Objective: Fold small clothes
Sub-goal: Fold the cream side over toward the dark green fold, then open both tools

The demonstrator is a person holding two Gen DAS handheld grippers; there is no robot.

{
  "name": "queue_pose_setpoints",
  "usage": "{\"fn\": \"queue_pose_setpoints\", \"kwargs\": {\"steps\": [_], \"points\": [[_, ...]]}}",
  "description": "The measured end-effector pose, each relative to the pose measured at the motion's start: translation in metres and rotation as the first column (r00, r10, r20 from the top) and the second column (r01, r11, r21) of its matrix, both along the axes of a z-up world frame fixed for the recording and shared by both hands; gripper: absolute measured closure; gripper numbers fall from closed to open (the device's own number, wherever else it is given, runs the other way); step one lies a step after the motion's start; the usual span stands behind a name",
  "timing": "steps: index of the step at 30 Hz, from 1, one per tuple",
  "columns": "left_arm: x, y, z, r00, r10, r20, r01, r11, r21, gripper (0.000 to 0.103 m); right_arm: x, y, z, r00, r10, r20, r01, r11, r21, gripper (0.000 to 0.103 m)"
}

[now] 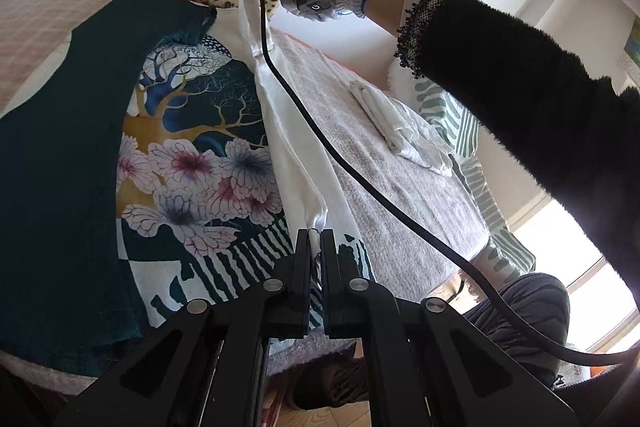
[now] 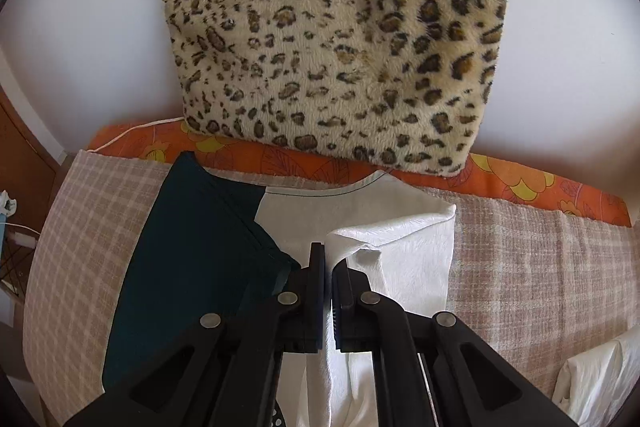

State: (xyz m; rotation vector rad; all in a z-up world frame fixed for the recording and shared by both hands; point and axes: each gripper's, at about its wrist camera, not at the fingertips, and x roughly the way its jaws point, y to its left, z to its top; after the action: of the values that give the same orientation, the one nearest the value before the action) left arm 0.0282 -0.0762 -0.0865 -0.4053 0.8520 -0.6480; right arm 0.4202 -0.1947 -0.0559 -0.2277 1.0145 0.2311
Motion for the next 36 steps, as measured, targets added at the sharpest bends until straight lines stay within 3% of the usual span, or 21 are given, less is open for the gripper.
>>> {"fn": "queue_pose_setpoints", "kwargs": {"steps": [6, 15, 17, 18, 19, 23, 25, 27, 31, 36], "points": [[-0.003, 0.01, 0.0, 1.0, 0.025, 0.006, -0.025, 1.0, -0.005, 0.1, -0.01, 0.043, -0.033, 0.999, 0.043, 0.0, -0.043, 0.997, -0.064, 0.103], [-0.014, 0.024, 0.0, 0.998, 0.061, 0.007, -0.061, 0.998, 0.01, 0.1, -0.004, 0.071, -0.034, 0.998, 0.064, -0.006, -0.064, 0.998, -0.02, 0.102], [-0.014, 0.025, -0.003, 0.998, 0.067, -0.011, -0.067, 0.998, 0.006, 0.101, -0.002, 0.079, -0.039, 0.994, 0.095, -0.049, -0.095, 0.995, 0.011, 0.095], [-0.013, 0.026, -0.005, 0.997, 0.071, -0.013, -0.071, 0.997, 0.009, 0.101, -0.002, 0.082, -0.04, 0.992, 0.106, -0.064, -0.104, 0.994, 0.042, 0.075], [-0.014, 0.027, -0.004, 0.997, 0.077, -0.008, -0.077, 0.997, 0.012, 0.101, -0.004, 0.083, -0.039, 0.991, 0.115, -0.069, -0.11, 0.991, 0.079, 0.068], [-0.016, 0.031, -0.001, 0.996, 0.086, 0.003, -0.086, 0.996, 0.015, 0.1, -0.012, 0.085, -0.017, 0.985, 0.167, -0.045, -0.157, 0.972, 0.177, 0.068], [-0.015, 0.032, -0.001, 0.997, 0.081, -0.007, -0.081, 0.997, 0.007, 0.1, -0.016, 0.076, 0.0, 0.987, 0.158, -0.013, -0.153, 0.97, 0.186, 0.049], [-0.015, 0.034, -0.001, 0.996, 0.086, -0.011, -0.086, 0.996, 0.007, 0.1, -0.02, 0.06, 0.013, 0.992, 0.126, 0.007, -0.125, 0.976, 0.177, 0.039], [-0.017, 0.034, -0.001, 0.997, 0.082, -0.013, -0.082, 0.997, 0.0, 0.1, -0.025, 0.023, 0.004, 0.995, 0.05, -0.086, -0.039, 0.991, 0.127, 0.039], [-0.018, 0.032, 0.001, 0.996, 0.082, -0.016, -0.082, 0.997, 0.006, 0.1, -0.05, -0.014, -0.04, 0.973, 0.019, -0.231, 0.026, 0.981, 0.192, 0.039]]}}
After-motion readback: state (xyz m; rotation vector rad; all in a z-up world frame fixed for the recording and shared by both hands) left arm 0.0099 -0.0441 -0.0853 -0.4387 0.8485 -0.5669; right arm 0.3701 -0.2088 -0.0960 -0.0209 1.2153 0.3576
